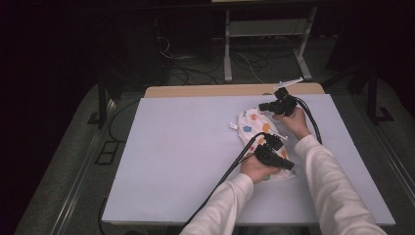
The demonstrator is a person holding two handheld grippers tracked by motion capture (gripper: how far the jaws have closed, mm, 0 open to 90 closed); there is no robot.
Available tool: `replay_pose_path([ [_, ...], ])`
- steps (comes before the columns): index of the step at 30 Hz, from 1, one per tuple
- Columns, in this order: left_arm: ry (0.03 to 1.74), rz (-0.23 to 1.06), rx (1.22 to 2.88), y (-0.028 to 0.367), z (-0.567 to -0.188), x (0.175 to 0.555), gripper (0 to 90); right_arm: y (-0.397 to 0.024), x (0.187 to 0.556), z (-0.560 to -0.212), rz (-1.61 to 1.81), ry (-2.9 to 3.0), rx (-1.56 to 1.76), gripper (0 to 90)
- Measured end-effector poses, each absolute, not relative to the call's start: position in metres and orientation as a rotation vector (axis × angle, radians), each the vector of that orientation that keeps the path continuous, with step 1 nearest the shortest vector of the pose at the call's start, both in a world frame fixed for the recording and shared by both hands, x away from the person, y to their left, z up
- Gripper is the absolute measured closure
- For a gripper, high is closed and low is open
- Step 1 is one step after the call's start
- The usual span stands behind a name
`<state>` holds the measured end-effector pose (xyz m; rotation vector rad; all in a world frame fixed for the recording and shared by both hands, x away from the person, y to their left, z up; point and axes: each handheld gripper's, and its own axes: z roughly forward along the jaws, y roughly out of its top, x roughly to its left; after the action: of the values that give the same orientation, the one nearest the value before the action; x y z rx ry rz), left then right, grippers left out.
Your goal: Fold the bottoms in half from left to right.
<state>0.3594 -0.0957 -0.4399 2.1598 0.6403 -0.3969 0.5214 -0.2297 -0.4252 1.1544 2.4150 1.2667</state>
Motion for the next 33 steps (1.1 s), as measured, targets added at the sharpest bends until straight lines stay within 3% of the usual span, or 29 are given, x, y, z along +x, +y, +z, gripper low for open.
replay_pose_path([
  [13, 0.610, -0.425, 2.139, -0.102, -0.448, 0.364, 86.1, -0.231, 0.517, -0.428, 1.261, 2.382, 1.188, 85.8],
  [15, 0.577, -0.408, 2.128, -0.102, -0.446, 0.362, 78.5, -0.234, 0.514, -0.426, 1.275, 2.350, 1.206, 80.6],
  [16, 0.557, -0.398, 2.117, -0.102, -0.444, 0.360, 72.6, -0.236, 0.511, -0.423, 1.274, 2.308, 1.225, 71.4],
  [17, 0.557, -0.398, 2.117, -0.102, -0.444, 0.360, 67.0, -0.236, 0.511, -0.423, 1.274, 2.308, 1.225, 71.4],
  [18, 0.550, -0.362, 2.126, -0.103, -0.443, 0.358, 67.0, -0.237, 0.509, -0.422, 1.276, 2.293, 1.231, 69.4],
  [20, 0.540, -0.316, 2.125, -0.101, -0.440, 0.354, 53.4, -0.239, 0.505, -0.417, 1.267, 2.266, 1.239, 57.6],
  [22, 0.540, -0.304, 2.118, -0.100, -0.439, 0.353, 50.3, -0.239, 0.503, -0.416, 1.269, 2.262, 1.246, 54.8],
  [27, 0.562, -0.286, 2.083, -0.090, -0.437, 0.351, 32.5, -0.238, 0.497, -0.409, 1.303, 2.233, 1.272, 27.9],
  [28, 0.556, -0.274, 2.083, -0.088, -0.437, 0.350, 32.5, -0.238, 0.497, -0.409, 1.303, 2.233, 1.272, 27.9],
  [31, 0.553, -0.244, 2.076, -0.079, -0.434, 0.347, 23.5, -0.236, 0.495, -0.407, 1.305, 2.235, 1.274, 14.6],
  [33, 0.559, -0.226, 2.075, -0.072, -0.433, 0.347, 18.6, -0.235, 0.493, -0.406, 1.319, 2.250, 1.268, 12.2],
])
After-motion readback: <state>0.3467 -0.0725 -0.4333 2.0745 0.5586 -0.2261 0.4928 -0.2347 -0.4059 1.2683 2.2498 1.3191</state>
